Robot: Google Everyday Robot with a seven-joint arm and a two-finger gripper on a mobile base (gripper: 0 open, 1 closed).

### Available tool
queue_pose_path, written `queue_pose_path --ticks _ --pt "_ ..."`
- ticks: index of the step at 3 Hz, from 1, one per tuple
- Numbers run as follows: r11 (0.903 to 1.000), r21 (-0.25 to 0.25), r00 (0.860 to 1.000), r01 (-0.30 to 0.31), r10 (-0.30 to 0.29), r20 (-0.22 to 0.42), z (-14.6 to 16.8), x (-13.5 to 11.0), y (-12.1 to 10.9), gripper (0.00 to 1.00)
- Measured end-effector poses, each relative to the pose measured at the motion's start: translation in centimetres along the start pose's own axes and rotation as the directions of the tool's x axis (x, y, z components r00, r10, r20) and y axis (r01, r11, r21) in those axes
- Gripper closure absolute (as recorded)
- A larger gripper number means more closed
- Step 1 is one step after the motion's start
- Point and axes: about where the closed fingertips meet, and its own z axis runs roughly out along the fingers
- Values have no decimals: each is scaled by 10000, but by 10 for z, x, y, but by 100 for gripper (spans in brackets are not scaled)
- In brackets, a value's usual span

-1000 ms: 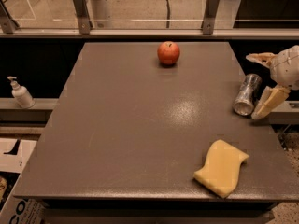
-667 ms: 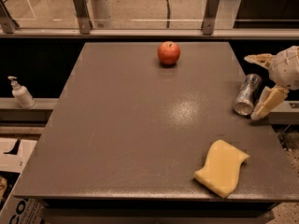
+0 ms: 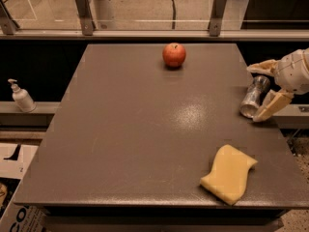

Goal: Pick redbull can

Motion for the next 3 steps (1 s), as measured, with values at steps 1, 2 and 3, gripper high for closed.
queue_pose_path --ticks 1,2,3 --pt "9999 -132 10000 40 -39 82 4 -3 2 41" --pt "9998 -198 9999 48 -45 129 6 -5 3 64" --pt "9997 -229 9998 32 -28 174 7 -6 4 87"
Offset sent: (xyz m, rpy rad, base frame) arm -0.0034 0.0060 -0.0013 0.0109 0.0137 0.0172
